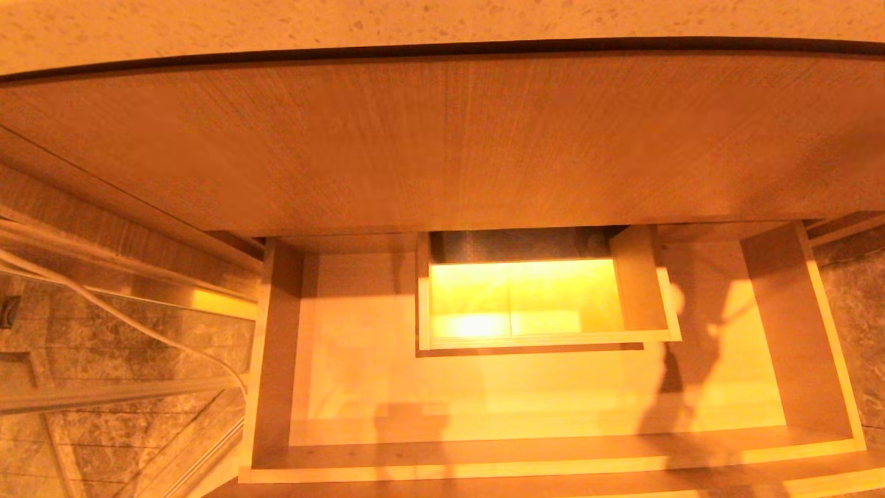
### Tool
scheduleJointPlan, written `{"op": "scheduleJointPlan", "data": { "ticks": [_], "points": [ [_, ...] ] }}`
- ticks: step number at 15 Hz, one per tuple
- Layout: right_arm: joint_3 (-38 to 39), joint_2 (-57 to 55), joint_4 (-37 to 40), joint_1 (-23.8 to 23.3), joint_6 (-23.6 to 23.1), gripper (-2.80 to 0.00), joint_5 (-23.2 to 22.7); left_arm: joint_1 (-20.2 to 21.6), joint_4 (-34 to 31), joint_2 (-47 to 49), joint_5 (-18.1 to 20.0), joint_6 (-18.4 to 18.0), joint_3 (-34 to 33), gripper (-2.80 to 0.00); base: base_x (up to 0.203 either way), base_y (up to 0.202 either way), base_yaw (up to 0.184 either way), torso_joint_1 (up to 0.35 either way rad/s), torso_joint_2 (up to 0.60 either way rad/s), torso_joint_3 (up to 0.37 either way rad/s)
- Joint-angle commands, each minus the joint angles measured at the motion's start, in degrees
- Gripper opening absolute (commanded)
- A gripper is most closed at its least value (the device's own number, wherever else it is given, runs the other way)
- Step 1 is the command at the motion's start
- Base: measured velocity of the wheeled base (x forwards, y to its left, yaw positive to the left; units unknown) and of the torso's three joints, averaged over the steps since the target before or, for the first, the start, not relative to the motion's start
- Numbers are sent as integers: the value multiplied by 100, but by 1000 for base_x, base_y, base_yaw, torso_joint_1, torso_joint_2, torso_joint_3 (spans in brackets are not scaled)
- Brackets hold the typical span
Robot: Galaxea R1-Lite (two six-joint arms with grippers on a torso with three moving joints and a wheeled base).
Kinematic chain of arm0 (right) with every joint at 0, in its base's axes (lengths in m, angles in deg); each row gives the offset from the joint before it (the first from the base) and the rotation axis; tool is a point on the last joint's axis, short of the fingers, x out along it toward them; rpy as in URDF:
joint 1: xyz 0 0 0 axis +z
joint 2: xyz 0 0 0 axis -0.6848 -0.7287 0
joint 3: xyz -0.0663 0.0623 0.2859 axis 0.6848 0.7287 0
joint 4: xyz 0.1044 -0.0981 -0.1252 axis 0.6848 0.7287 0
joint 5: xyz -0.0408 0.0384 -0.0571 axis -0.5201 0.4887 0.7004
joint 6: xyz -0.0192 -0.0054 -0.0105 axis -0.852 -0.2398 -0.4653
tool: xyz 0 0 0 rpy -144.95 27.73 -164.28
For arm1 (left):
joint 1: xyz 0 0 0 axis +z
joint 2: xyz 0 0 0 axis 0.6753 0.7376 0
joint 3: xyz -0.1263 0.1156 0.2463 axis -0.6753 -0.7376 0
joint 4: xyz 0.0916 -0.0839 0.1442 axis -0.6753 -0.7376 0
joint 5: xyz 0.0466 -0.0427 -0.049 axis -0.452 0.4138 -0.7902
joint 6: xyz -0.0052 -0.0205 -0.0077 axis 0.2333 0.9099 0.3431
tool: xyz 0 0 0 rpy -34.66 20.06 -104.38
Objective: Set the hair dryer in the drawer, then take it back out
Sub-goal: Pick up the hairdryer
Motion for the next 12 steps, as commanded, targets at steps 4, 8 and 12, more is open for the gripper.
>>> {"op": "scheduleJointPlan", "data": {
  "ticks": [4, 8, 12],
  "points": [
    [-70, 439, 145, -3, 180, 0, 21, 0, 0, 0, 0, 0, 0, 0, 0, 0, 0, 0, 0, 0],
    [31, 684, 202, -3, 180, 0, 796, 0, 0, 0, 0, 0, 0, 0, 0, 0, 0, 0, 0, 0],
    [267, 759, 713, -3, 155, 0, 1677, 0, 0, 0, 0, 0, 0, 0, 0, 0, 0, 0, 0, 0]
  ]
}}
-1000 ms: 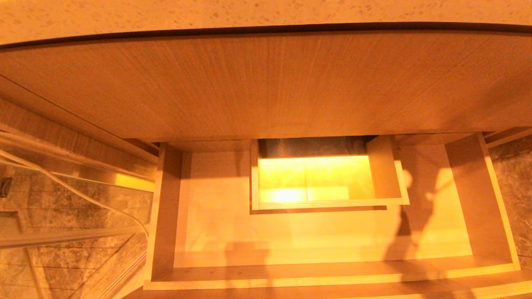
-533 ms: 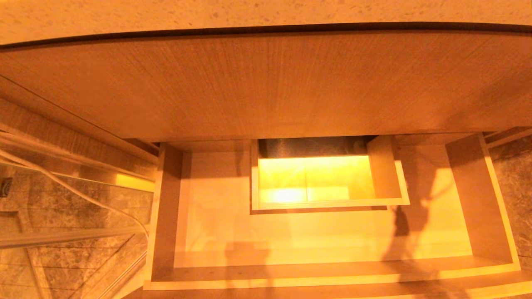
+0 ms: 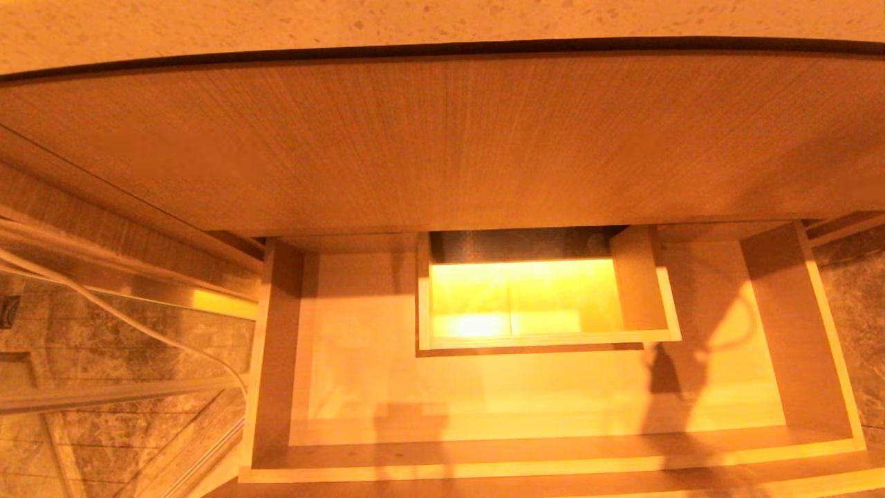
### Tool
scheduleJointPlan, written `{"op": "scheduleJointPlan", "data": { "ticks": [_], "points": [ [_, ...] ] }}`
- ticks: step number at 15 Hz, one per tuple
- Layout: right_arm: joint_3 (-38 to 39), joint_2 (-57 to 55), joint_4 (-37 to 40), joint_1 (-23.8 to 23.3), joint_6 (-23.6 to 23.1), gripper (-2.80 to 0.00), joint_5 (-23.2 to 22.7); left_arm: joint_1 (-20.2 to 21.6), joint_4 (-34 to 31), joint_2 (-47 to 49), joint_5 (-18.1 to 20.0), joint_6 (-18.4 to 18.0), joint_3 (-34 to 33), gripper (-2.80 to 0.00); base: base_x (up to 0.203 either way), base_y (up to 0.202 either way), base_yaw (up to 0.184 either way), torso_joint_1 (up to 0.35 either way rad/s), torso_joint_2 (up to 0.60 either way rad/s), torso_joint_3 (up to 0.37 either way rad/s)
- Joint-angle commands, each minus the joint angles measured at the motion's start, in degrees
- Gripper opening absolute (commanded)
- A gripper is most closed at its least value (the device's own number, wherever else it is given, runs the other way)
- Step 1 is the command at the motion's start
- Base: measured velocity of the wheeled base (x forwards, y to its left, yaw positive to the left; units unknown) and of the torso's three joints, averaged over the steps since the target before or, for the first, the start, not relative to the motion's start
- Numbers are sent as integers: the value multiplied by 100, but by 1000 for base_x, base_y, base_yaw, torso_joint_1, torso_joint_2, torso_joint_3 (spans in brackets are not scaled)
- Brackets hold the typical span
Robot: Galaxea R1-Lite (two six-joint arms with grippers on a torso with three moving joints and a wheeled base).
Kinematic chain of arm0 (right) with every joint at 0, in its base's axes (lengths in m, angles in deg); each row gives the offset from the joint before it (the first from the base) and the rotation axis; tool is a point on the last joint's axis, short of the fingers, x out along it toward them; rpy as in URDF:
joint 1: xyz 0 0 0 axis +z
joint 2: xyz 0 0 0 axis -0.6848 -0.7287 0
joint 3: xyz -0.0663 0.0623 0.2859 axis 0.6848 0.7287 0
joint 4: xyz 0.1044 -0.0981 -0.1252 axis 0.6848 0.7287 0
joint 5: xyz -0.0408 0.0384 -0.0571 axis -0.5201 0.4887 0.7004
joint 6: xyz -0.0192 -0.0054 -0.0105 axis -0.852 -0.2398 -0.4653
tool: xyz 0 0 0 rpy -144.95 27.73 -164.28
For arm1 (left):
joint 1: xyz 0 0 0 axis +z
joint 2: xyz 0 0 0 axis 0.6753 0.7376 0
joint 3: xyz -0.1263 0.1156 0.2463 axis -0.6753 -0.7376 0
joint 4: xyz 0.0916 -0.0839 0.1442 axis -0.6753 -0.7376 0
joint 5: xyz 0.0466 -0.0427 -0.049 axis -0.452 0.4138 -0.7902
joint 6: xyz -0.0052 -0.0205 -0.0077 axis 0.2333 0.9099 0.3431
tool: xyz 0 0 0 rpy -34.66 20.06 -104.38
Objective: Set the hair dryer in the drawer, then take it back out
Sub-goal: Pick up the hairdryer
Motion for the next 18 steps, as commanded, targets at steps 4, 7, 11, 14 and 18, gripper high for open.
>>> {"op": "scheduleJointPlan", "data": {
  "ticks": [4, 7, 11, 14, 18],
  "points": [
    [62, -14, 495, -11, 202, 0, 174, 0, 0, 0, 0, 0, 0, 0, 0, 0, 0, 0, 0, 0],
    [-7, -92, 407, -2, 247, 0, 233, 0, 0, 0, 0, 0, 0, 0, 0, 0, 0, 0, 0, 0],
    [-24, -331, 214, -2, 234, 0, 241, 0, 0, 0, 0, 0, 0, 0, 0, 0, 0, 0, 0, 0],
    [-42, -584, -370, -2, 208, 0, 241, 0, 0, 0, 0, 0, 0, 0, 0, 0, 0, 0, 0, 0],
    [-120, -787, -622, -2, 226, 0, 241, 0, 0, 0, 0, 0, 0, 0, 0, 0, 0, 0, 0, 0]
  ]
}}
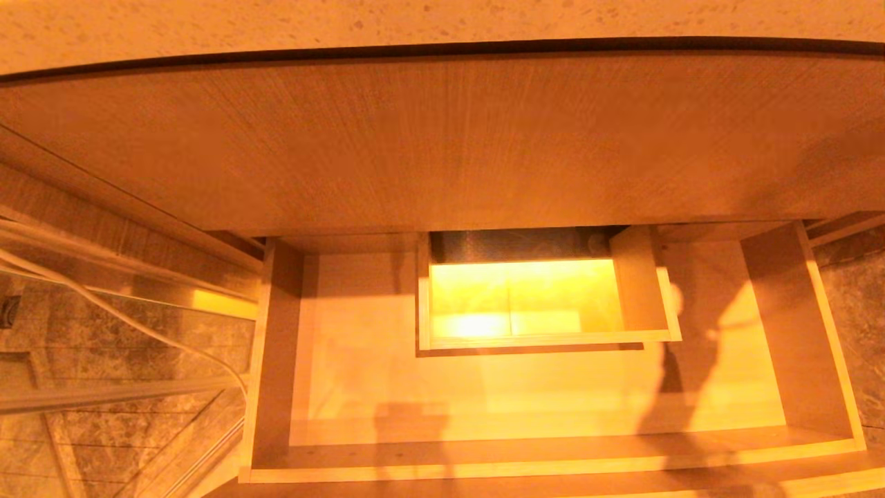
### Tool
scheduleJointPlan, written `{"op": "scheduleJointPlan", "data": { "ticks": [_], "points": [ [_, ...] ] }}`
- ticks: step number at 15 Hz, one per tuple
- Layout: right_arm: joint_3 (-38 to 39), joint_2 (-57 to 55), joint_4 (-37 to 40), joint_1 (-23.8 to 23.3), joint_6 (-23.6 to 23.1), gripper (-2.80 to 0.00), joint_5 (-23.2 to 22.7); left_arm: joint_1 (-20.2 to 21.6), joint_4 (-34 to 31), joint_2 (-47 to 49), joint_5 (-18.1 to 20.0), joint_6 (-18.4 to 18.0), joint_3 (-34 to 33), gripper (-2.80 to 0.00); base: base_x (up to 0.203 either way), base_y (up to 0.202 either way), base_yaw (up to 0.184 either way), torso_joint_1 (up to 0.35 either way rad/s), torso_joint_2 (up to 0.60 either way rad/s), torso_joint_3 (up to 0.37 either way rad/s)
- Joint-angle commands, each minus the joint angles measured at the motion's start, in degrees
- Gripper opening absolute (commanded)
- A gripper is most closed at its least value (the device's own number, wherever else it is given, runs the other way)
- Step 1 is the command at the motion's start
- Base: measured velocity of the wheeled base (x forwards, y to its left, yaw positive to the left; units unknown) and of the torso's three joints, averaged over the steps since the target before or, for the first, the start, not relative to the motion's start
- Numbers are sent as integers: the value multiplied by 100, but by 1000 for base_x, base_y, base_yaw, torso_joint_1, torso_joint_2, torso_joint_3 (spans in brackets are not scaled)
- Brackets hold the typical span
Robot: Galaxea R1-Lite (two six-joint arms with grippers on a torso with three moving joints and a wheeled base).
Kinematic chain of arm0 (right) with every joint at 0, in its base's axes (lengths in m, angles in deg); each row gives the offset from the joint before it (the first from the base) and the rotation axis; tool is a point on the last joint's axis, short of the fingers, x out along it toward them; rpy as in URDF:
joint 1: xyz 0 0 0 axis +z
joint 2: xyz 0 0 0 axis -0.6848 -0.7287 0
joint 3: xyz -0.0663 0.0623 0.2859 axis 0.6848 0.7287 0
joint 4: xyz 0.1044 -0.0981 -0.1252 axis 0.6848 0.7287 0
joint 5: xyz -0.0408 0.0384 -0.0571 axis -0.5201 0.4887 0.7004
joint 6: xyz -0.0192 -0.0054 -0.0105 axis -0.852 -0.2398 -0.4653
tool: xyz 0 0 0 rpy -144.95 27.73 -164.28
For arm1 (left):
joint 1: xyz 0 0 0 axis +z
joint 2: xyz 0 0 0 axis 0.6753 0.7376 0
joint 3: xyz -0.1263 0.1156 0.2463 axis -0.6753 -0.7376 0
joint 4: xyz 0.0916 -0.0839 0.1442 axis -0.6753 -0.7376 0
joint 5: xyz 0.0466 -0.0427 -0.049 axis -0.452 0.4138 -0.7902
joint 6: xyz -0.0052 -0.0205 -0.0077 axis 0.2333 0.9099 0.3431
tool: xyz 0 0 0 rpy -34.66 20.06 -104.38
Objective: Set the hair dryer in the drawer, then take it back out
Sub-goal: Pick up the hairdryer
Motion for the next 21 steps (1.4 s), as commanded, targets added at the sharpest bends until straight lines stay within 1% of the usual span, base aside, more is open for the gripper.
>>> {"op": "scheduleJointPlan", "data": {
  "ticks": [1, 11, 12, 21],
  "points": [
    [-1, -138, -65, -1, -36, 0, 10, 0, 0, 0, 0, 0, 0, 0, 0, 0, 0, 0, 0, 0],
    [69, -141, -243, -1, -52, 0, -56, 0, 0, 0, 0, 0, 0, 0, 0, 0, 0, 0, 0, 0],
    [72, -139, -221, -1, -70, -280, -60, 0, 0, 0, 0, 0, 0, 0, 0, 0, 0, 0, 0, 0],
    [107, 132, -300, 16, -17, -280, -34, 0, 0, 0, 0, 0, 0, 0, 0, 0, 0, 0, 0, 0]
  ]
}}
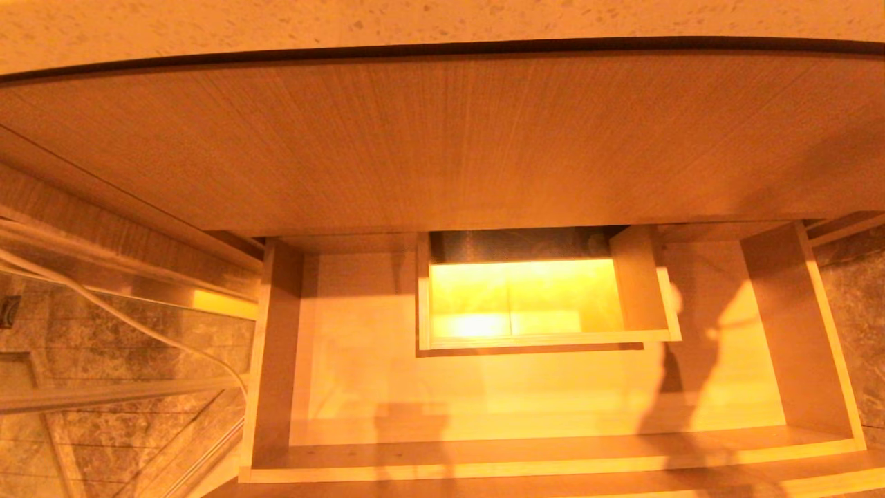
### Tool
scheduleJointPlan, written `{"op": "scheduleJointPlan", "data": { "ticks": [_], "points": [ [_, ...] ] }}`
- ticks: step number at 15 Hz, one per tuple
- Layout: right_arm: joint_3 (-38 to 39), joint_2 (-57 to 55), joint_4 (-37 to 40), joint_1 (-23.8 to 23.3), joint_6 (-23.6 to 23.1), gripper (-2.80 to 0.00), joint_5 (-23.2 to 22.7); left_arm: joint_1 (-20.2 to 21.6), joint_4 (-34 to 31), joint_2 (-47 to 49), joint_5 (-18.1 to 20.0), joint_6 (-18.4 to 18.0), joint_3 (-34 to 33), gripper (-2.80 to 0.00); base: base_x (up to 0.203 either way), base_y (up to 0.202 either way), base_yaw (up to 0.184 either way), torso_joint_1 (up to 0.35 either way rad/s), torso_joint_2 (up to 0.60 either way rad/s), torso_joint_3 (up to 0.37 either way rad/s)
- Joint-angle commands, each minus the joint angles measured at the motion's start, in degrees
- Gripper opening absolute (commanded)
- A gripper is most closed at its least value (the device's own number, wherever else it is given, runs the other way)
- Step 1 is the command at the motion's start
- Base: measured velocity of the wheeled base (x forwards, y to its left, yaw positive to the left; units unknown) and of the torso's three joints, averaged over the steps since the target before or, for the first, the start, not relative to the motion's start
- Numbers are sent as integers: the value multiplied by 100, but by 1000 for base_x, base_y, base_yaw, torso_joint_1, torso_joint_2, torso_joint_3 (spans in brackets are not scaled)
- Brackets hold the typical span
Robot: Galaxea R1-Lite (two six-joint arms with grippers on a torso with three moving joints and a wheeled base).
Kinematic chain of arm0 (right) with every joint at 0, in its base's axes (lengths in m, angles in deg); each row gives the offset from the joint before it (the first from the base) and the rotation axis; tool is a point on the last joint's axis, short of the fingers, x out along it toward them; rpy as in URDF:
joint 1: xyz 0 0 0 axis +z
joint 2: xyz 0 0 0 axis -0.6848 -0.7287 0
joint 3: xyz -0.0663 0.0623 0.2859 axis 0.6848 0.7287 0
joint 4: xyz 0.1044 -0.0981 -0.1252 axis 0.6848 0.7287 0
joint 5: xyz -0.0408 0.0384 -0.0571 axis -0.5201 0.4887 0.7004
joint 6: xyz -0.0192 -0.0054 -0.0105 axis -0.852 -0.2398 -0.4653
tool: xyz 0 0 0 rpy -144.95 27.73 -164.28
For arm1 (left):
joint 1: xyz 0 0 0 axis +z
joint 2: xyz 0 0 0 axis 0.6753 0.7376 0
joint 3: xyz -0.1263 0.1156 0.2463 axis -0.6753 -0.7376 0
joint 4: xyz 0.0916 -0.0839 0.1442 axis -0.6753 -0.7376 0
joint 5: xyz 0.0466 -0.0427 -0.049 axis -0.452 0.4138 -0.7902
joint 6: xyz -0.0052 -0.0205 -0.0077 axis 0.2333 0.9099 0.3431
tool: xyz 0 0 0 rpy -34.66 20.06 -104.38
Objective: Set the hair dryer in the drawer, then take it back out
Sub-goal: Pick up the hairdryer
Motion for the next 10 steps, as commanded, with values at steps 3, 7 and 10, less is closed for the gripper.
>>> {"op": "scheduleJointPlan", "data": {
  "ticks": [3, 7, 10],
  "points": [
    [9, 272, -8, 13, -39, -280, 3, 0, 0, 0, 0, 0, 0, 0, 0, 0, 0, 0, 0, 0],
    [307, 816, -20, 77, 117, -280, -167, 0, 0, 0, 0, 0, 0, 0, 0, 0, 0, 0, 0, 0],
    [447, 1264, -20, 84, 190, -280, -289, 0, 0, 0, 0, -4, 0, 0, 0, 0, 0, 0, 0, 0]
  ]
}}
